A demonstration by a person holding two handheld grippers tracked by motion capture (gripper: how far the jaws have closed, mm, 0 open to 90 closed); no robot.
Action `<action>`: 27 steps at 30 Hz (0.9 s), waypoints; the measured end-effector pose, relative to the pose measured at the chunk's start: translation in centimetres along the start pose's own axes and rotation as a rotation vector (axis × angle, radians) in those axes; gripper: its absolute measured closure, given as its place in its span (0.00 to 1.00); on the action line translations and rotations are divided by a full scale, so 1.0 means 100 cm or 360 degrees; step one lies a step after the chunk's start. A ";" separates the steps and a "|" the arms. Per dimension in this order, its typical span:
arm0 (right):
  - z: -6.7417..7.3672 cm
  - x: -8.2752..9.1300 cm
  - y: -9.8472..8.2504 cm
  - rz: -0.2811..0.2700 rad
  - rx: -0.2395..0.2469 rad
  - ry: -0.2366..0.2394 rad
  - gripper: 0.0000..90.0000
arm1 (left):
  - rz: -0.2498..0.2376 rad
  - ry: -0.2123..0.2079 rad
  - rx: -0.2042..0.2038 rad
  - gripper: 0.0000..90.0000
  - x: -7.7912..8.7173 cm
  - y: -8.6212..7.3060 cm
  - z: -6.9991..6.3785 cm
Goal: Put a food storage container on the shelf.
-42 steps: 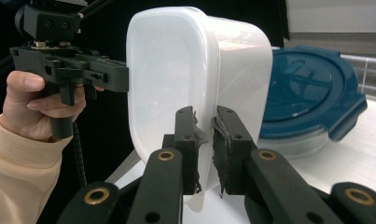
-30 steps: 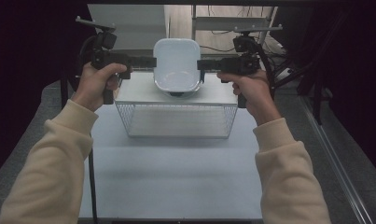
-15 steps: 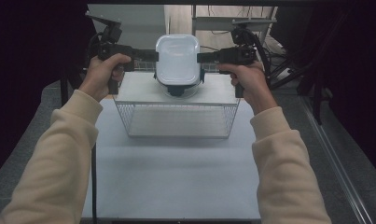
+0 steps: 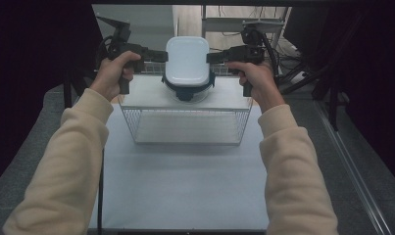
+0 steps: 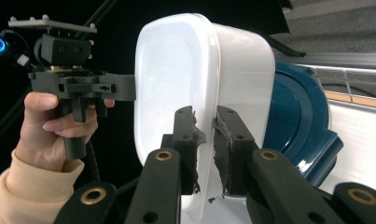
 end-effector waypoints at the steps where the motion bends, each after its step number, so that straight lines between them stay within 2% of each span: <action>1: -0.003 -0.001 0.002 -0.0002 -0.0028 0.0006 0.86 | -0.0002 -0.0003 0.0019 0.88 -0.001 0.001 0.001; 5: -0.015 -0.006 0.007 -0.0002 -0.0148 0.0027 0.83 | -0.0002 -0.0004 0.0080 0.87 -0.007 0.005 0.007; 7: -0.020 -0.009 0.010 -0.0004 -0.0197 0.0038 0.82 | -0.0015 -0.0022 0.0140 0.86 -0.010 0.008 0.013; 10: -0.026 -0.014 0.014 -0.0008 -0.0246 0.0052 0.81 | -0.0027 -0.0049 0.0198 0.85 -0.013 0.010 0.020; 15: -0.035 -0.020 0.017 -0.0008 -0.0342 0.0069 0.78 | -0.0046 -0.0063 0.0257 0.83 -0.018 0.013 0.029; 18: -0.041 -0.024 0.018 -0.0020 -0.0378 0.0068 0.77 | -0.0060 -0.0102 0.0301 0.82 -0.020 0.013 0.037; 23: -0.041 -0.025 0.018 -0.0020 -0.0385 0.0077 0.77 | -0.0070 -0.0124 0.0304 0.81 -0.020 0.013 0.038; 27: -0.039 -0.024 0.017 -0.0018 -0.0376 0.0065 0.76 | -0.0053 -0.0107 0.0279 0.76 -0.022 0.011 0.037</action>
Point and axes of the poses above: each handheld gripper's, and its own axes: x roughly backward along the jaws, y roughly out of its top, z roughly to its left, the point moved 7 cm from there along -x, roughly forward along the jaws, and after that the axes turned 3 degrees about -x, right-handed, at the moved point
